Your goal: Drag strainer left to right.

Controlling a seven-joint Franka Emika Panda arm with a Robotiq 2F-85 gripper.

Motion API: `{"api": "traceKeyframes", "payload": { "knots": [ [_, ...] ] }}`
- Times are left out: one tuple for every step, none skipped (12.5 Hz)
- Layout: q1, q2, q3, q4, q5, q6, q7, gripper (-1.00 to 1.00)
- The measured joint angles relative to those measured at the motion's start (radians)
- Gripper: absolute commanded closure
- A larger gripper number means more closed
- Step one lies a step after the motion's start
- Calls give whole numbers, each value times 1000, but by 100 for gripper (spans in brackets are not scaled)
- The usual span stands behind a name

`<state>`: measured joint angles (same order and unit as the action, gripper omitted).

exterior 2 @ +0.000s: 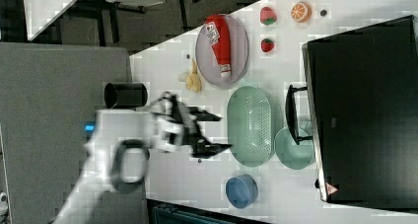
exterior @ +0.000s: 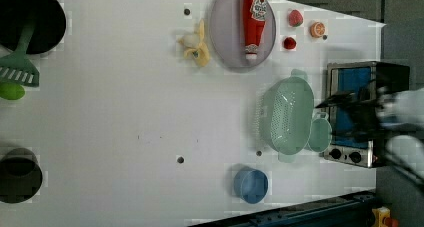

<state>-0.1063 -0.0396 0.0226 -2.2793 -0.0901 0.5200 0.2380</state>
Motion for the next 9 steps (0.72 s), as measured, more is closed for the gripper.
{"api": "traceKeyframes", "payload": {
  "knots": [
    [4,-40,3,72,32,-111,-16,-100],
    [7,-74,2,141,74,-202,-43,-100],
    [8,-108,6,197,97,-255,-58,-100],
    [9,-154,10,230,109,-285,-77,-100],
    [9,-202,14,258,91,-334,-105,-100],
    [11,-238,17,293,83,-401,-132,-100],
    [18,-265,16,327,80,-468,-149,-100],
    [20,-275,18,360,101,-517,-158,-100],
    [14,-279,28,375,113,-522,-171,-100]
  ]
}}
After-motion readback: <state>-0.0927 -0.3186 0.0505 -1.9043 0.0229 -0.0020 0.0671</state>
